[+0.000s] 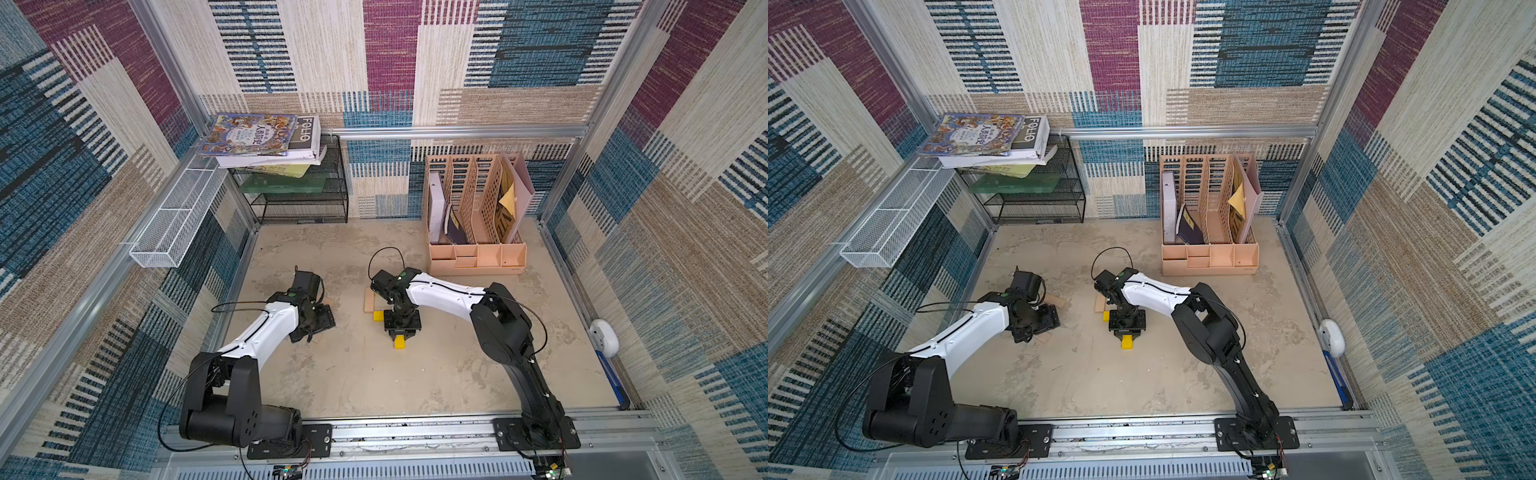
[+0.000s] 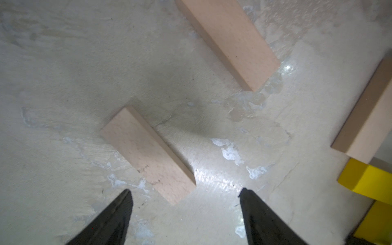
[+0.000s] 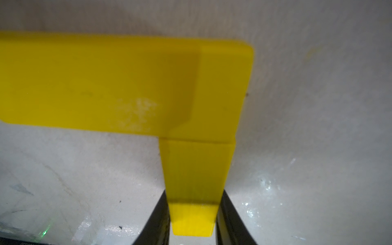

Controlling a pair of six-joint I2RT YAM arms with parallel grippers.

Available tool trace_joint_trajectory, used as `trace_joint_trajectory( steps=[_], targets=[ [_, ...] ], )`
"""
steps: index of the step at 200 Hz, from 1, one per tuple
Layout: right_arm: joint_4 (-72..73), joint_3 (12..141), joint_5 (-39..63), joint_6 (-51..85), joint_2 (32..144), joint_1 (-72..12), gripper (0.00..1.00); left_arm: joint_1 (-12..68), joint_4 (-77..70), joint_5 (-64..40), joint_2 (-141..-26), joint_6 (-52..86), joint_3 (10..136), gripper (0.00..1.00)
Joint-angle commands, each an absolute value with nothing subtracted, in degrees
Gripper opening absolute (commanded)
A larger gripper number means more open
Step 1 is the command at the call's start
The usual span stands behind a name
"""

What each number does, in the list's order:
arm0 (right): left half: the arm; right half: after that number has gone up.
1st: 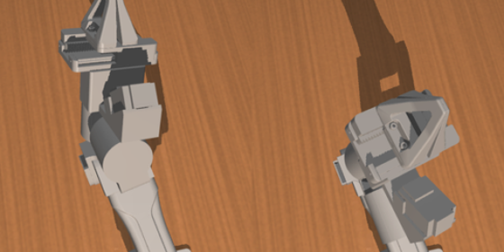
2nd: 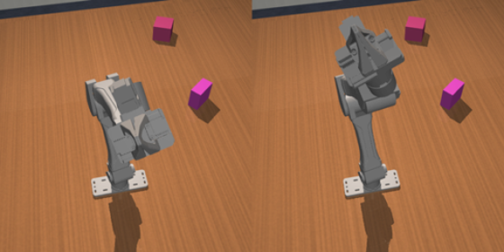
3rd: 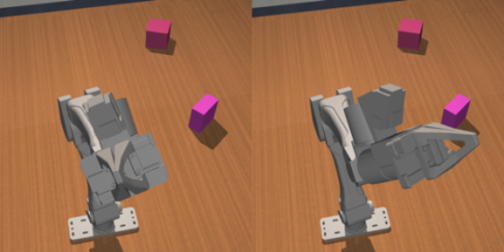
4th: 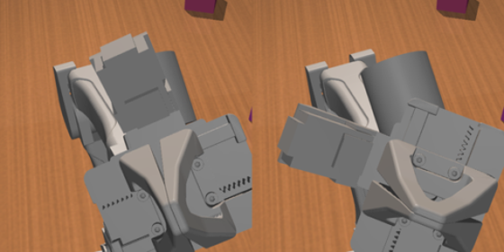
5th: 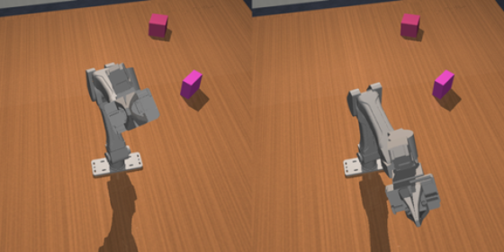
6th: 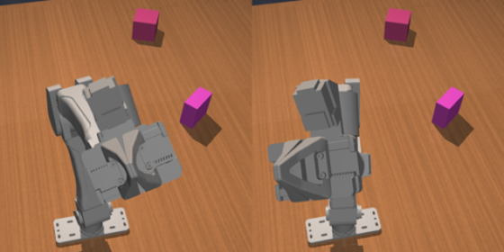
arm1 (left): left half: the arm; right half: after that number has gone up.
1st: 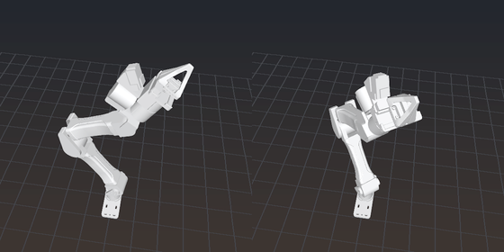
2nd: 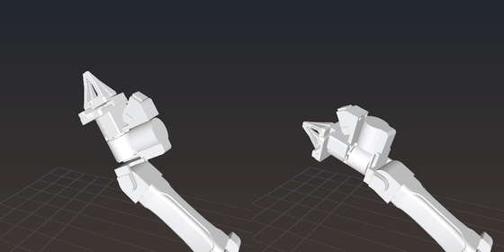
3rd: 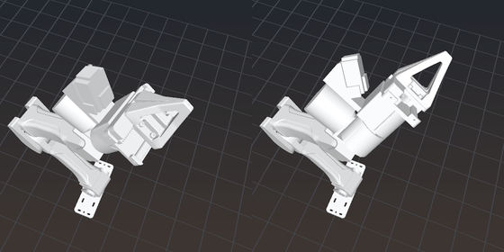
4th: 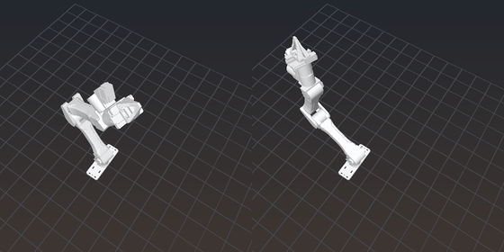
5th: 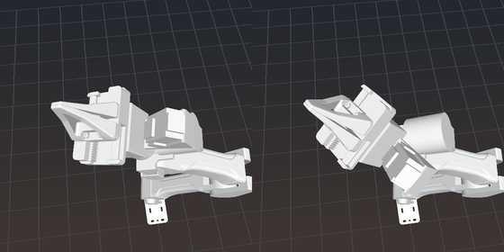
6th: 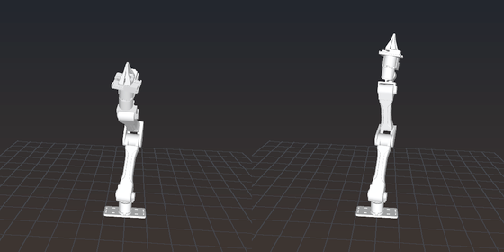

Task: Assemble the number 6 with building blocks
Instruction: Assemble the building block at the center of the board, then pick up the building block from the center of the board.

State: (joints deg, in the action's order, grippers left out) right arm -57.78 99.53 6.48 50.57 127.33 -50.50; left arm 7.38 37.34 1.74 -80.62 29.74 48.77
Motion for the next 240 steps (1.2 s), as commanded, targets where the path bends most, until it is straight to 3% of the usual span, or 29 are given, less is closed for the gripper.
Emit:
trace_joint_trajectory(
  steps=[1,28,37,129,240],
  targets=[
    [-55.29,98.92,6.35,48.73,128.93,-50.65,0.63,7.38,37.71,2.36,-80.77,29.21,49.31,0.84],
    [-55.28,99.48,6.50,48.23,128.27,-51.22,0.86,7.38,37.62,2.37,-80.86,29.16,49.31,0.84],
    [-55.64,99.90,6.36,48.13,127.64,-51.33,0.89,7.38,37.63,2.50,-80.86,29.18,49.34,0.84],
    [-67.07,106.69,0.32,45.07,115.14,-46.90,0.94,6.97,36.52,2.09,-83.07,32.96,53.74,0.85],
    [-69.02,114.69,0.61,33.95,115.71,-33.25,0.92,5.19,39.41,-2.83,-104.55,69.09,72.02,0.83]
  ],
)
